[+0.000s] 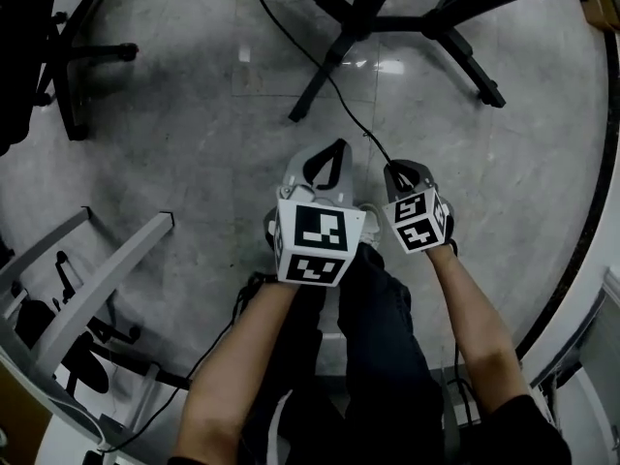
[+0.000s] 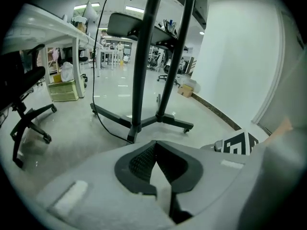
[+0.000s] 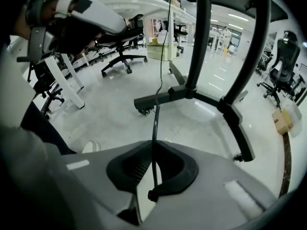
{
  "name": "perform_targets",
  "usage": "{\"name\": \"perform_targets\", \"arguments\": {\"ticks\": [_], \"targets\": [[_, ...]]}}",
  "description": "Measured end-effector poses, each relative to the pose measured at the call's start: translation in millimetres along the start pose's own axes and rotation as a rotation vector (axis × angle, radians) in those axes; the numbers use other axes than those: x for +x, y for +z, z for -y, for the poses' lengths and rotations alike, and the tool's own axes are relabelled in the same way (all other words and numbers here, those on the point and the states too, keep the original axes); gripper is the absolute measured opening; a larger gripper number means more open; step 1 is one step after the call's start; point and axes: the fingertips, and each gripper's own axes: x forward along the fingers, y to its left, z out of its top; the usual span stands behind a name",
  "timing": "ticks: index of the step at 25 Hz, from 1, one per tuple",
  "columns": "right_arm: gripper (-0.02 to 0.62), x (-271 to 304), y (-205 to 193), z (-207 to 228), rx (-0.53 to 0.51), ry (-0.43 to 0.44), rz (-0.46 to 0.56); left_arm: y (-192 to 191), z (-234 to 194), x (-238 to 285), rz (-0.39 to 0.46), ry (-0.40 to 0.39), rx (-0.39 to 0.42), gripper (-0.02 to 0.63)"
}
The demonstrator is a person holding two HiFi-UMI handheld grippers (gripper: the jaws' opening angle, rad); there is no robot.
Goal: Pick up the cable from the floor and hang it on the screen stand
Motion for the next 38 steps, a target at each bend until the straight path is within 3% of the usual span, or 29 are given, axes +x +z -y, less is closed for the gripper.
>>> {"name": "perform_targets", "arguments": {"ticks": [15, 22, 33, 35, 38], "targets": [[0.026, -226, 142, 12, -0.223, -0.107, 0.194, 152, 27, -136, 0.118, 0.012, 0.089, 0.002], [0.026, -342, 212, 1, -0.328, -0.151, 0.295, 206, 45, -201, 0.163, 0.000, 0.121, 0.002], [0.026, -551, 346, 5, -0.503, -0.323, 0.532, 306, 52, -285, 0.337, 0.014, 0.212, 0.003], [0.026, -588, 375, 3, -0.508, -0.351, 0.580, 321, 55, -296, 0.362, -0.010, 0.224, 0.074], [0.026, -635, 413, 6, -0.550, -0.403, 0.645, 348, 55, -306, 0.406, -0.023, 0.254, 0.106]]}}
